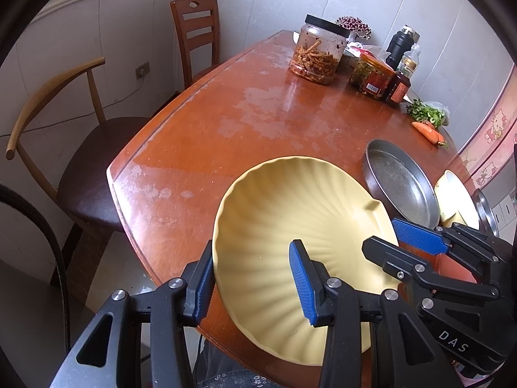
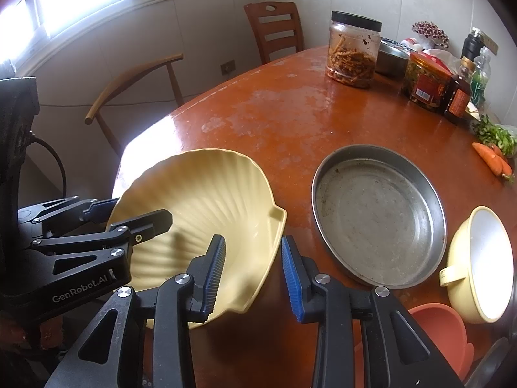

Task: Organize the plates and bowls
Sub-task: 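Lift the yellow shell plate, set it down at the table edge, open left tool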

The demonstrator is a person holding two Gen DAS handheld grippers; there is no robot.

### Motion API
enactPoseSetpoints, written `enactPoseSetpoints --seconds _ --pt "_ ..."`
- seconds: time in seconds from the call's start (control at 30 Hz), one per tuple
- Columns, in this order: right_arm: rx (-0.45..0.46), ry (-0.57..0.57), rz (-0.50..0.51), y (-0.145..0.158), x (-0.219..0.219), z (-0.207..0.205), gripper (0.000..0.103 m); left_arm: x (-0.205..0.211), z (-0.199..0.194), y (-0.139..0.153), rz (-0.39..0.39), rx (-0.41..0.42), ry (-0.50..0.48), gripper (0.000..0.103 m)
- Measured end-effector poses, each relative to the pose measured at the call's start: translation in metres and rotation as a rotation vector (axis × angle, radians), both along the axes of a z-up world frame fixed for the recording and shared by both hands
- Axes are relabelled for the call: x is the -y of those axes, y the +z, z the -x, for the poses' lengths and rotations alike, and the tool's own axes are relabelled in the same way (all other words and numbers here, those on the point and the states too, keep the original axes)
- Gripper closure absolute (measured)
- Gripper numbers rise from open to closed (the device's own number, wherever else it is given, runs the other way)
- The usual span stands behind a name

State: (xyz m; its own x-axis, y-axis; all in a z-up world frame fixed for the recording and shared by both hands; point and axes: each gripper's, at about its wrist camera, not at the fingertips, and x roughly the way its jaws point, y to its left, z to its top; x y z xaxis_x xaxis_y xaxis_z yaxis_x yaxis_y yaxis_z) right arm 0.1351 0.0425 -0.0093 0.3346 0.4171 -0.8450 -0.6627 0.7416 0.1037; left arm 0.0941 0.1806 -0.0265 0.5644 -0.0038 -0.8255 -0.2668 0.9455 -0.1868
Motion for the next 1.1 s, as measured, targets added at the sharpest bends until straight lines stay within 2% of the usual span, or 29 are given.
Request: enactPoseSetpoints --seconds 0.27,0.43,0.8,1.1 --pt "0.007 -0.032 -0.044 0.012 0.015 0.0 0.063 0.001 0.011 0.017 -0.021 0.037 0.02 0.057" --pt "0.027 -0.065 -0.089 0.028 0.033 0.006 0.054 0.014 0.018 0.037 -0.038 0.086 0.003 0.05" --pt "0.101 -0.151 -0.175 0.067 0.091 0.033 0.05 0.063 0.024 0.06 -0.055 0.14 -0.09 0.05" --pt "0.11 -0.22 -0.191 0.069 0.14 0.059 0.049 0.11 0.026 0.058 -0.075 0.134 -0.184 0.049"
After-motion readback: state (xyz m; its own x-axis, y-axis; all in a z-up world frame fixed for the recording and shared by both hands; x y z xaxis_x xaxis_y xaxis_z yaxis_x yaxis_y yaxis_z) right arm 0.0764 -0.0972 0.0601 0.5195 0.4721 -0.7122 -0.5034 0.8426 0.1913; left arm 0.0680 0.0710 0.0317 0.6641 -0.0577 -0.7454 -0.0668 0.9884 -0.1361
